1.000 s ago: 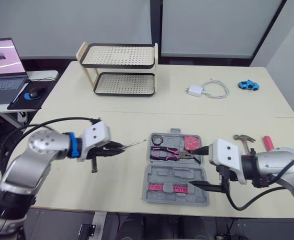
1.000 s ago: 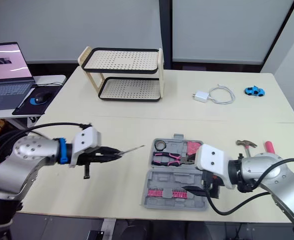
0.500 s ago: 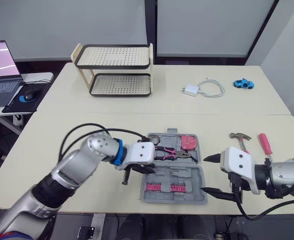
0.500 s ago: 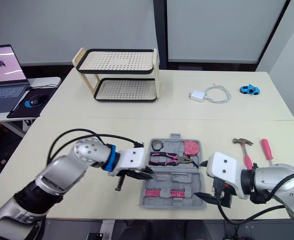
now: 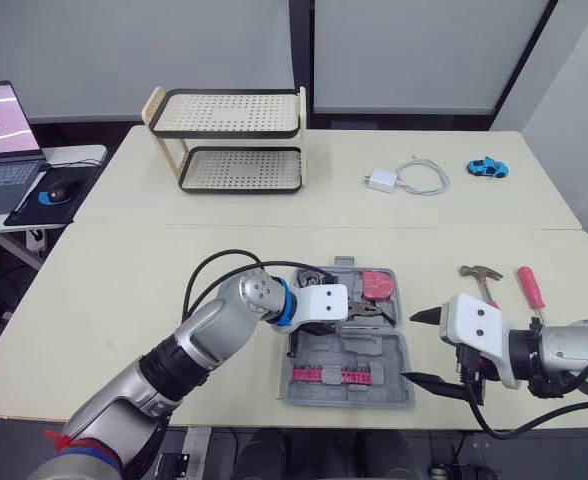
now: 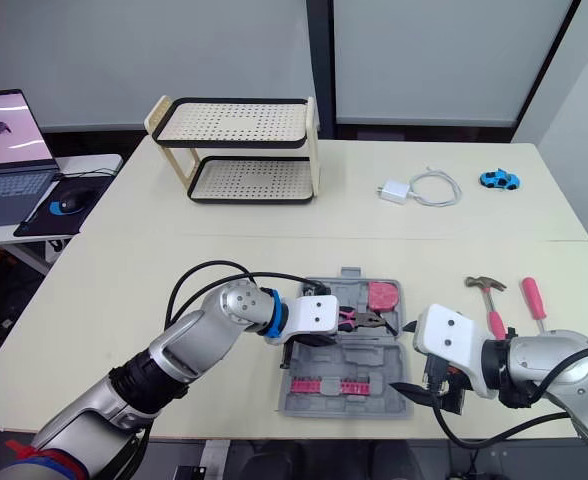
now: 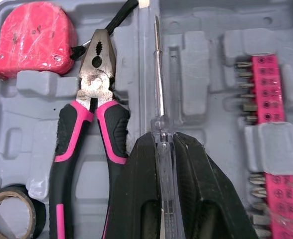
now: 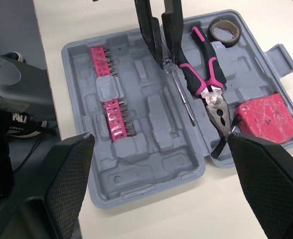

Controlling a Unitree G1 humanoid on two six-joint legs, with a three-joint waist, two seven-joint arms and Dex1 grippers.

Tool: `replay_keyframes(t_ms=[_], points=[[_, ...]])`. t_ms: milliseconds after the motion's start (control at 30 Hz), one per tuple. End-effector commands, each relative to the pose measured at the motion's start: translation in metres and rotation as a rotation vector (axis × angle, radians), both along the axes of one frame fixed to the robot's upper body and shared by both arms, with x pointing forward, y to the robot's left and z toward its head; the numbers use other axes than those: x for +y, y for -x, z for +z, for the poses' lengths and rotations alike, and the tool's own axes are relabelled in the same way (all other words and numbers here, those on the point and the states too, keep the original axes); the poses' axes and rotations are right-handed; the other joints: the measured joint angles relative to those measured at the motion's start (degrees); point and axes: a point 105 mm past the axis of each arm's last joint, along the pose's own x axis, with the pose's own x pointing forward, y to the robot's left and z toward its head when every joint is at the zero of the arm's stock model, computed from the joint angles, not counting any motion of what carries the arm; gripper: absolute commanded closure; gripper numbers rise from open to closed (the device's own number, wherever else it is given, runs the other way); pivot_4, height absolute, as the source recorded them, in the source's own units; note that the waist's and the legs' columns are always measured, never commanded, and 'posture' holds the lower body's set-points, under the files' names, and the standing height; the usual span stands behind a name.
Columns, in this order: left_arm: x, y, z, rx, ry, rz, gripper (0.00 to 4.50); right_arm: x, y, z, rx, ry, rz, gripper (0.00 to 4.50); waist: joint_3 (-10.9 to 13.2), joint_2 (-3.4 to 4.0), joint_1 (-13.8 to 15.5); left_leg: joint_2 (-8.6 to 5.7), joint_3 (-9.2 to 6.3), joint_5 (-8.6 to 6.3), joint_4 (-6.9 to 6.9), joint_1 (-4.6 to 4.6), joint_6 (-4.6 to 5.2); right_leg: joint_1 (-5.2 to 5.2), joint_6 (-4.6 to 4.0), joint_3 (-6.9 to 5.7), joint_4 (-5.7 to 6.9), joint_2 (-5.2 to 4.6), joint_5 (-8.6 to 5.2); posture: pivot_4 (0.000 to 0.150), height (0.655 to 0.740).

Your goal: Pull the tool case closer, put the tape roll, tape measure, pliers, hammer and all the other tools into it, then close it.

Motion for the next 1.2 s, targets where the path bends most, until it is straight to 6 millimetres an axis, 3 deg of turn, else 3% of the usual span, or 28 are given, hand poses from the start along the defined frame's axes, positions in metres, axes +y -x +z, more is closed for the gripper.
replay_keyframes(t_ms=[33, 333, 1200], points=[[-0.001, 0.003, 0.004, -0.021, -0.006, -0.029, 4.37, 0.005, 0.001, 0.004, -0.024, -0.005, 0.017, 0.00, 0.00, 0.00, 0.07, 0.01, -0.01, 0.02, 0.00, 0.00, -0.04, 0.00, 0.00, 0.00, 0.00, 0.00, 0.00, 0.150, 0.7318], [0.001, 0.011, -0.002, 0.000, -0.028, -0.061, 4.37, 0.008, 0.000, 0.003, -0.025, -0.016, 0.024, 0.00, 0.00, 0.00, 0.13, 0.00, -0.01, 0.08, 0.01, -0.01, -0.14, 0.02, 0.00, 0.01, 0.00, -0.04, 0.00, 0.150, 0.7318], [-0.001, 0.008, -0.020, 0.015, -0.014, -0.023, 4.37, 0.008, 0.002, 0.002, -0.023, -0.020, 0.017, 0.00, -0.01, 0.00, 0.13, 0.01, -0.01, 0.08, 0.02, 0.01, -0.14, 0.03, 0.00, 0.00, 0.01, -0.04, 0.00, 0.150, 0.7318]])
